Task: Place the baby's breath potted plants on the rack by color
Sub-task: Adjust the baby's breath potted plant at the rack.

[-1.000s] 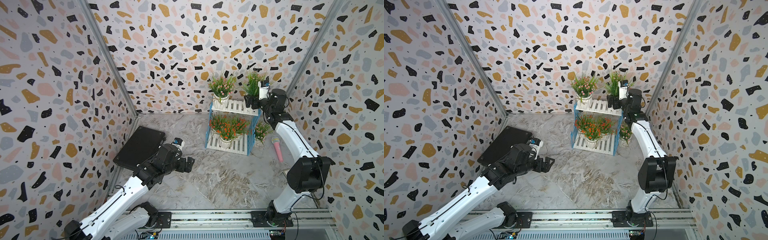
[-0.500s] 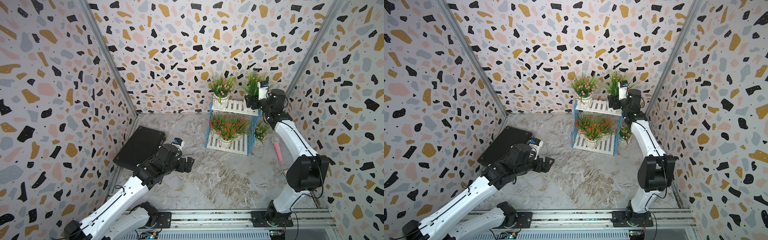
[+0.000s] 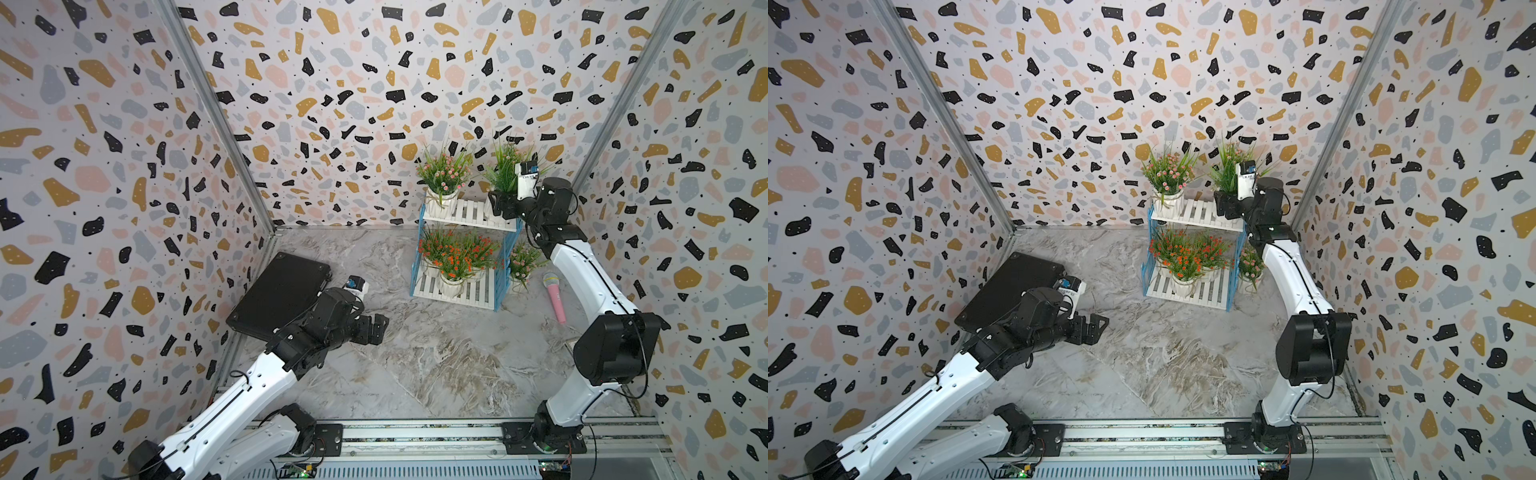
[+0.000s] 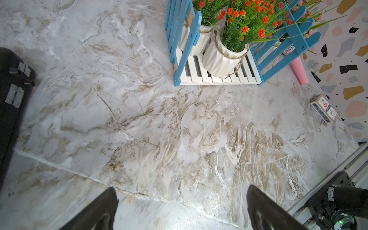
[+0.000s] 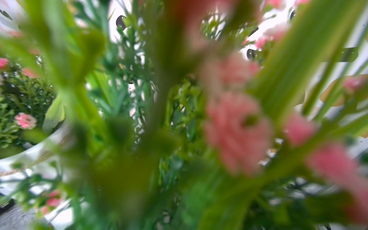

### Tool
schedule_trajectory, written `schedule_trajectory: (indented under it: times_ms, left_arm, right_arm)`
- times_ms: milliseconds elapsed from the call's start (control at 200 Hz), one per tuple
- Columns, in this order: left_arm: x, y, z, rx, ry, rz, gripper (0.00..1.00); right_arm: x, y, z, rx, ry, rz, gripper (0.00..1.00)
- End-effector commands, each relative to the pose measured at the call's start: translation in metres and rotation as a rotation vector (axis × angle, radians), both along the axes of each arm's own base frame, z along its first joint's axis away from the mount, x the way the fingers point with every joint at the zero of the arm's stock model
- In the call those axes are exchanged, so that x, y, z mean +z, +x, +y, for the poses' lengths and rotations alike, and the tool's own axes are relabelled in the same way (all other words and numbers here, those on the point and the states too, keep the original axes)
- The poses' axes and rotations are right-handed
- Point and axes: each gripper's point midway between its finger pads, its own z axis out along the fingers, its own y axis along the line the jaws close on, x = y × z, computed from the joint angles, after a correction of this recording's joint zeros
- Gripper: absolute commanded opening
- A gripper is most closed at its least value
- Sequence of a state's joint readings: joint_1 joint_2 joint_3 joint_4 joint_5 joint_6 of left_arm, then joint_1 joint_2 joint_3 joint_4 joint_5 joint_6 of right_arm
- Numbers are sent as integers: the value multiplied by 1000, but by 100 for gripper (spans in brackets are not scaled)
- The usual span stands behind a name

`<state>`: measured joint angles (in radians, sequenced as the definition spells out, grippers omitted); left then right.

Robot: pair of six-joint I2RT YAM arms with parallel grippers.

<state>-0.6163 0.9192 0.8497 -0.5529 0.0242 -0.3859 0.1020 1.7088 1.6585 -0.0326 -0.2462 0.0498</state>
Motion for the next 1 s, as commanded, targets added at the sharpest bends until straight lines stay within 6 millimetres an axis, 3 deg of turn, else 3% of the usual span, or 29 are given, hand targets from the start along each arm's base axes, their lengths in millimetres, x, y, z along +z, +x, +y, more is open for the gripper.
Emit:
schedule_trajectory:
  times_ms: [0, 420, 996]
  left_arm:
    - [16, 5, -3, 2, -32, -43, 99]
    - [14, 5, -3, 4, -30, -39, 99]
    - [13, 2, 1, 8, -19, -45, 99]
  right_arm:
    - [76, -27, 13, 52, 41, -162, 67]
    - [72, -29, 59, 132, 20, -159, 67]
    - [65, -14, 79, 147, 2, -155, 67]
